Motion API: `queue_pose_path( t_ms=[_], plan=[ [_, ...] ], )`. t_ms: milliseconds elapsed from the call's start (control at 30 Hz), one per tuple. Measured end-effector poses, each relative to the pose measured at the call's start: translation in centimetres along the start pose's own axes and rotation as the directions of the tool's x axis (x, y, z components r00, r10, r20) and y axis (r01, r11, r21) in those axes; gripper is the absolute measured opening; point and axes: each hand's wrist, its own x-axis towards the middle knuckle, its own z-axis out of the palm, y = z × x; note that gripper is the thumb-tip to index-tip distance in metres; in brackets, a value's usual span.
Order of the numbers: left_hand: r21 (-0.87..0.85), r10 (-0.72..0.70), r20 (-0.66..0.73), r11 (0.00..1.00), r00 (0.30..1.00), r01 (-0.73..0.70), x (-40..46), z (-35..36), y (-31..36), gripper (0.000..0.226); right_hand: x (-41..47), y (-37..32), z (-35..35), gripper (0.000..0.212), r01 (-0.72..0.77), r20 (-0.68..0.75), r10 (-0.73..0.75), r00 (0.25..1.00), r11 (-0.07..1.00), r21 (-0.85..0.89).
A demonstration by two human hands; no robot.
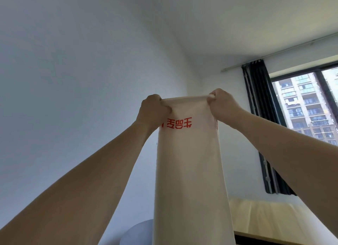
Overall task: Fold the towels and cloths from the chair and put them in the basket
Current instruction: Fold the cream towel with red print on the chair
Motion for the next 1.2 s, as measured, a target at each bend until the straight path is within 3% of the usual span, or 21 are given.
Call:
queue_pose_path(
  t_ms=[133,233,333,533,633,700,767,833,900,967,1100,1200],
  plan=[
    [-0.229,-0.019,0.068,0.973,0.997,0.034,0.6,-0.4,-0.5,0.018,0.0,-0.5,-0.3,0.027,0.034,0.086,-0.023,0.996,0.991,-0.13],
    [-0.189,-0.062,0.086,0.979,0.994,0.077,0.8,0.5,-2.0,0.003,-0.2,0.7,0.5,0.033,-0.052,0.197,0.07,0.978,0.994,-0.098],
    [-0.164,-0.083,0.177,0.98,0.981,0.113,0.8,2.2,-4.3,0.01,-0.6,2.9,1.8,0.036,-0.159,0.289,0.163,0.944,0.987,-0.036],
    [-0.073,-0.192,0.286,0.972,0.939,0.222,0.6,6.9,-8.4,0.012,-0.7,7.7,6.5,0.02,-0.301,0.322,0.246,0.914,0.944,0.133],
    [-0.076,-0.21,0.265,0.968,0.941,0.237,1.3,9.5,-10.4,0.013,0.3,9.7,8.7,0.011,-0.331,0.355,0.262,0.898,0.932,0.148],
    [0.02,-0.171,0.156,0.985,0.973,0.17,2.3,11.2,-11.2,0.008,1.6,10.5,9.7,0.017,-0.269,0.322,0.23,0.918,0.96,0.081],
    [0.102,-0.082,-0.008,0.991,0.997,0.082,3.4,12.2,-10.9,0.01,3.4,10.6,10.2,0.019,-0.13,0.182,0.131,0.975,0.991,-0.018],
    [0.087,0.01,-0.152,0.996,0.988,0.004,4.8,12.4,-10.2,0.013,4.8,10.2,10.2,0.021,-0.03,-0.007,0.03,1.0,0.999,-0.028],
    [0.02,0.064,-0.21,0.998,0.975,-0.062,5.8,12.0,-9.4,0.013,5.1,9.6,10.2,0.028,0.003,-0.153,0.005,0.988,0.998,0.057],
    [-0.046,0.075,-0.179,0.995,0.981,-0.085,5.6,11.9,-9.0,0.012,4.4,9.5,10.2,0.033,-0.028,-0.218,0.055,0.974,0.992,0.122],
    [-0.122,0.037,-0.055,0.992,0.998,-0.044,1.4,12.0,-8.9,0.012,0.9,10.0,10.3,0.03,-0.185,-0.186,0.208,0.96,0.974,0.132],
    [-0.24,-0.11,0.062,0.963,0.992,0.122,-2.7,12.1,-8.7,0.013,-2.9,10.3,10.3,0.018,-0.334,-0.089,0.349,0.933,0.93,0.153]
  ],
)
